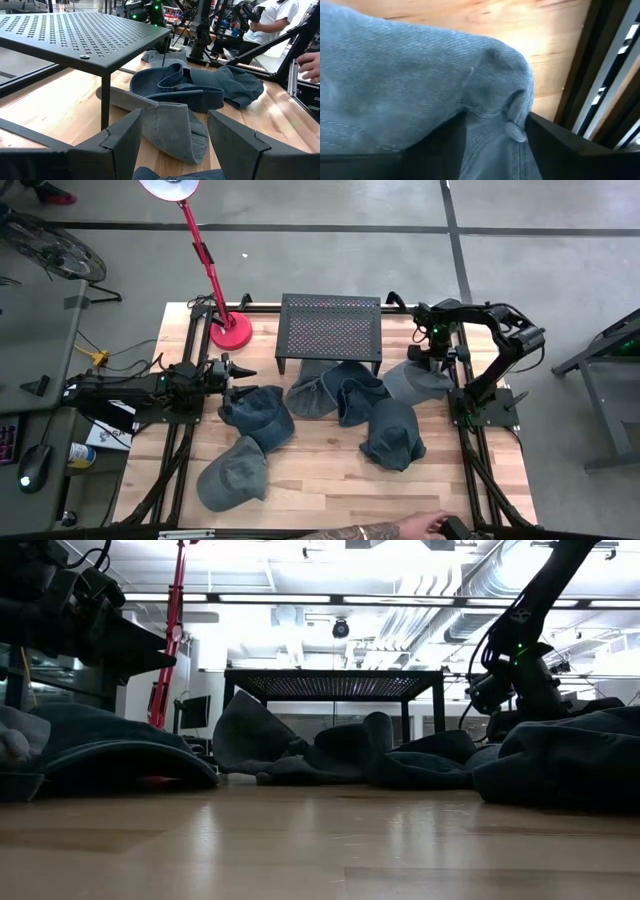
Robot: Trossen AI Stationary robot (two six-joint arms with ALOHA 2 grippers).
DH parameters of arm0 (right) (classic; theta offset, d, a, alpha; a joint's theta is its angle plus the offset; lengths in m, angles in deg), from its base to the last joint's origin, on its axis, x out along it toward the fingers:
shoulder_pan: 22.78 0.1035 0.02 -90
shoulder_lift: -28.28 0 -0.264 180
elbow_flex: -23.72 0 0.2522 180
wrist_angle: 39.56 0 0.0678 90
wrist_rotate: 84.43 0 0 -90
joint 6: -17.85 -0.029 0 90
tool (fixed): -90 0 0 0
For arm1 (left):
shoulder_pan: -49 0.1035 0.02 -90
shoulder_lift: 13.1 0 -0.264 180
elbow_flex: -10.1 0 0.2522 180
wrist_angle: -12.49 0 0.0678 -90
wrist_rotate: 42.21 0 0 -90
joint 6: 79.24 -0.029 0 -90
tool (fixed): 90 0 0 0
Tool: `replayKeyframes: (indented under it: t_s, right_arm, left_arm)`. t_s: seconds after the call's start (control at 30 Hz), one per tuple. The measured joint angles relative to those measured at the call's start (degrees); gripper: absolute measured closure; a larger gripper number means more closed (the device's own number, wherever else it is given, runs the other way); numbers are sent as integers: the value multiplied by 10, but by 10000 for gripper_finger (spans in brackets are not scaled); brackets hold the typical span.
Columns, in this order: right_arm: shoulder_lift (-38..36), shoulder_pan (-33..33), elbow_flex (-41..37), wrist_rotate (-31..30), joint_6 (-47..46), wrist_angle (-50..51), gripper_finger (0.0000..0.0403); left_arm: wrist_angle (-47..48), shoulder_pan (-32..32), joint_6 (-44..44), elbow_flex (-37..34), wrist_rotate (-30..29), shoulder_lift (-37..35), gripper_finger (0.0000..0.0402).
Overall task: Pick & Place hat
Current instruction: Put the top right gray cap on the shelf
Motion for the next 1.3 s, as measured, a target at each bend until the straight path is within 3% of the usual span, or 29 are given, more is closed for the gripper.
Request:
replayKeyframes:
  t_s: [0.5, 0.9, 1.3]
  right_arm:
    - [-27, 0, 0, -27, 16, -6, 392]
    - [-153, 1, 0, -25, 32, 33, 399]
    - [-323, 13, 1, -6, 129, 76, 402]
  left_arm:
    - [0, 0, 0, 0, 0, 0, 181]
    - [0, 0, 0, 0, 0, 0, 181]
    - [0, 0, 0, 0, 0, 0, 181]
